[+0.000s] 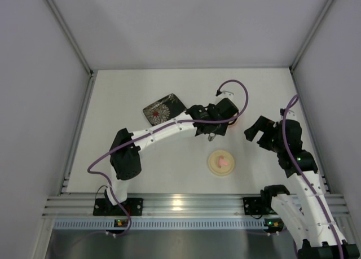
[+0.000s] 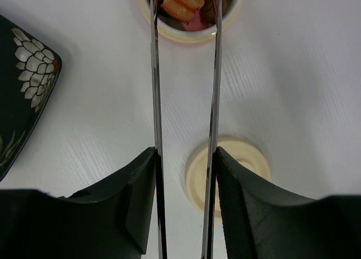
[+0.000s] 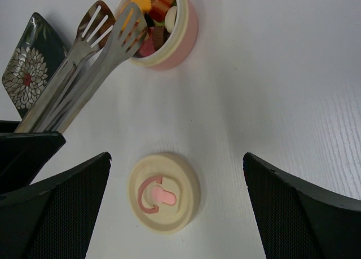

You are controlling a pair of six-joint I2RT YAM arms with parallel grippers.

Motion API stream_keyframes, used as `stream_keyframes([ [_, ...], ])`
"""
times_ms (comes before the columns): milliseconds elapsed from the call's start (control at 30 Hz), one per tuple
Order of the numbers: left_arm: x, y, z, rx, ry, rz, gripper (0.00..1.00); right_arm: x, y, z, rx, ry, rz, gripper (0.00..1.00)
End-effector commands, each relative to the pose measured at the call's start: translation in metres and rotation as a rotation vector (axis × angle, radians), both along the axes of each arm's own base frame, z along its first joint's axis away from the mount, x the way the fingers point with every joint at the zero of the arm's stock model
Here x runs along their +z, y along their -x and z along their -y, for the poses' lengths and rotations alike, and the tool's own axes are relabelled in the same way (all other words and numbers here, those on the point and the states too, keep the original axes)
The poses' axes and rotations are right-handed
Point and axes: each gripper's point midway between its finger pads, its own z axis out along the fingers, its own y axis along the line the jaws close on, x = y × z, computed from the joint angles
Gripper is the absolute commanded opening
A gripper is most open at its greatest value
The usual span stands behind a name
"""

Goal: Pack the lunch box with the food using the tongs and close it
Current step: Place the fake food in the packing box, then place the clamp at the center of the board.

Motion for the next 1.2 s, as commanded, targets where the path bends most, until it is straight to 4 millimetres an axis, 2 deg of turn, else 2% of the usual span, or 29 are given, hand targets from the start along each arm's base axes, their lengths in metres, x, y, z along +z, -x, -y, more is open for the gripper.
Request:
stream_keyframes([
  [0,0.052,-0.009,0.002,0.01,0.086,0.093,0.5,0.011,-0.005,0.005,-0.018,0.01,0.047,1.0],
  [67,0.058,-0.009,-0.001,0.017,0.09,0.106,0.5,0.011,-0.005,0.006,-0.018,0.012,0.046,1.0],
  [100,0.068,-0.009,-0.005,0.026,0.101,0.122,0.5,0.012,-0.005,0.006,-0.019,0.011,0.049,0.99],
  [200,0.082,-0.015,-0.026,0.078,0.099,0.175,0.5,0.013,-0.005,0.006,-0.016,0.016,0.05,0.99],
  [233,0.098,-0.024,-0.047,0.131,0.117,0.203,0.5,0.013,-0.005,0.006,-0.016,0.016,0.05,1.0],
  [267,0.088,-0.028,-0.064,0.16,0.098,0.191,0.5,0.013,-0.004,0.006,-0.013,0.017,0.049,0.99],
  [300,0.104,-0.03,-0.084,0.204,0.148,0.2,0.5,0.013,-0.004,0.006,-0.014,0.019,0.047,0.99],
  [333,0.103,-0.049,-0.114,0.281,0.171,0.187,0.5,0.013,-0.004,0.006,-0.013,0.02,0.046,0.99],
  [367,0.1,-0.056,-0.136,0.329,0.187,0.178,0.5,0.013,-0.004,0.006,-0.013,0.02,0.047,1.0],
  [400,0.093,-0.055,-0.164,0.394,0.222,0.171,0.5,0.014,-0.005,0.006,-0.012,0.016,0.053,0.99],
  [433,0.089,-0.07,-0.204,0.503,0.228,0.177,0.5,0.014,-0.005,0.005,-0.01,0.014,0.053,1.0],
  [467,0.084,-0.073,-0.226,0.561,0.23,0.179,0.5,0.015,-0.005,0.004,-0.008,0.01,0.056,0.99],
  [500,0.075,-0.066,-0.251,0.621,0.242,0.179,0.5,0.014,-0.005,0.003,-0.003,0.002,0.052,0.99],
  [533,0.07,-0.07,-0.282,0.708,0.242,0.19,0.51,0.014,-0.006,0.002,0.0,0.0,0.055,0.99],
  [633,0.048,-0.062,-0.334,0.861,0.25,0.191,0.53,0.015,-0.007,0.0,0.004,-0.01,0.053,1.0],
  [700,0.039,-0.057,-0.351,0.923,0.262,0.194,0.53,0.015,-0.009,-0.001,0.006,-0.013,0.058,0.99],
  [733,0.023,-0.054,-0.364,0.966,0.244,0.178,0.54,0.014,-0.009,-0.001,0.008,-0.016,0.053,1.0],
  [833,-0.001,-0.051,-0.379,1.026,0.273,0.146,0.53,0.014,-0.01,-0.003,0.017,-0.021,0.049,0.99],
  [1100,-0.052,-0.049,-0.385,1.079,0.342,0.035,0.52,0.016,-0.011,0.0,0.013,-0.002,0.049,0.99],
  [1167,-0.059,-0.046,-0.387,1.095,0.356,0.027,0.52,0.015,-0.011,0.0,0.012,-0.001,0.044,0.99],
])
